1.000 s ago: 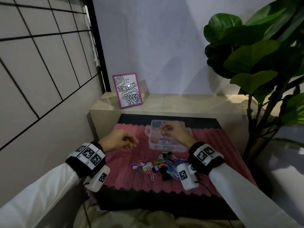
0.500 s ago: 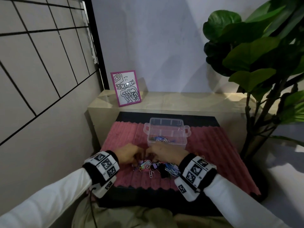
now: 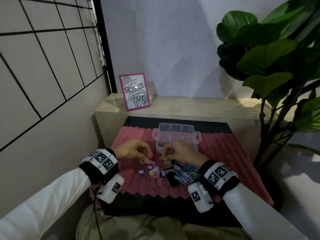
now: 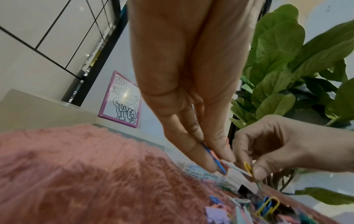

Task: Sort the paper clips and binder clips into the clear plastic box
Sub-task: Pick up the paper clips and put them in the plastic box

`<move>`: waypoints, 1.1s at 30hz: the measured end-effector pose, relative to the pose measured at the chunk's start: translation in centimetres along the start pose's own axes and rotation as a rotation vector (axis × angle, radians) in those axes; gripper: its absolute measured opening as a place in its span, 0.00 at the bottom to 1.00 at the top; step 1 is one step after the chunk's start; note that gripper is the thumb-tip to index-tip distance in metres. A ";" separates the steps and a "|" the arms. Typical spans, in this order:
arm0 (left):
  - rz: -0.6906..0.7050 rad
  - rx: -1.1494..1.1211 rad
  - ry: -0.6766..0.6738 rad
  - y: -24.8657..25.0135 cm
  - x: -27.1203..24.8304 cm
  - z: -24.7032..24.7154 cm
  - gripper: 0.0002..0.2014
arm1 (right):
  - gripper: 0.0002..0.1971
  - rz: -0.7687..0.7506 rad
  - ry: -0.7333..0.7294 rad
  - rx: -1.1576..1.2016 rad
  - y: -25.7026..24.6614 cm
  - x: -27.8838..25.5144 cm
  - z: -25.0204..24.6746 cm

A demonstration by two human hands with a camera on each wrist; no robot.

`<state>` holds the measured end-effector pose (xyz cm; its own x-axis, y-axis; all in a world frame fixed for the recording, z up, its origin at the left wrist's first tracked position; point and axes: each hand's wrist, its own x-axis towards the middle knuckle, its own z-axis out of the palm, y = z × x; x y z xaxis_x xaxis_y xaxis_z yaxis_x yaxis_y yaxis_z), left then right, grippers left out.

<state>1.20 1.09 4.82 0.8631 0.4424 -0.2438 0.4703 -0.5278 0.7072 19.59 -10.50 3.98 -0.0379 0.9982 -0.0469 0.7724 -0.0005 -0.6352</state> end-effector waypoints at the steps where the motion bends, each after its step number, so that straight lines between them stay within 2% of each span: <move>1: 0.002 -0.019 0.001 0.0 0.0 -0.1 0.10 | 0.05 0.027 0.028 0.073 0.1 -0.2 -0.4; 7: 0.010 -0.098 -0.031 0.5 0.0 0.0 0.10 | 0.04 0.123 0.181 0.411 0.9 0.1 -3.6; 11: 0.029 -0.137 -0.003 0.6 0.1 -0.2 0.10 | 0.07 0.158 0.315 0.331 1.0 1.3 -4.1; 14: 0.032 -0.133 0.044 0.9 0.4 -0.6 0.09 | 0.14 0.143 0.278 0.007 0.8 1.3 -3.1; 17: 0.038 -0.121 0.095 1.4 1.0 -1.0 0.09 | 0.14 -0.005 0.265 -0.146 0.5 0.2 -1.7; 23: 0.082 0.017 0.176 2.8 3.0 -1.4 0.08 | 0.08 -0.100 0.178 -0.251 0.0 -2.5 -0.1; 28: 0.106 0.125 0.333 4.2 5.7 -1.5 0.11 | 0.09 -0.111 0.123 -0.279 0.3 -4.5 0.5; 30: 0.091 0.169 0.331 4.4 6.9 -1.3 0.11 | 0.09 -0.119 0.125 -0.256 0.4 -4.7 0.3; 33: 0.056 0.259 0.243 3.9 8.1 -0.8 0.11 | 0.10 -0.122 0.071 -0.248 0.0 -3.7 0.2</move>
<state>9.86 3.17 6.16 0.8342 0.5509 -0.0225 0.4819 -0.7086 0.5155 19.62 -14.18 3.97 -0.1024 0.9917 0.0781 0.8966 0.1261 -0.4245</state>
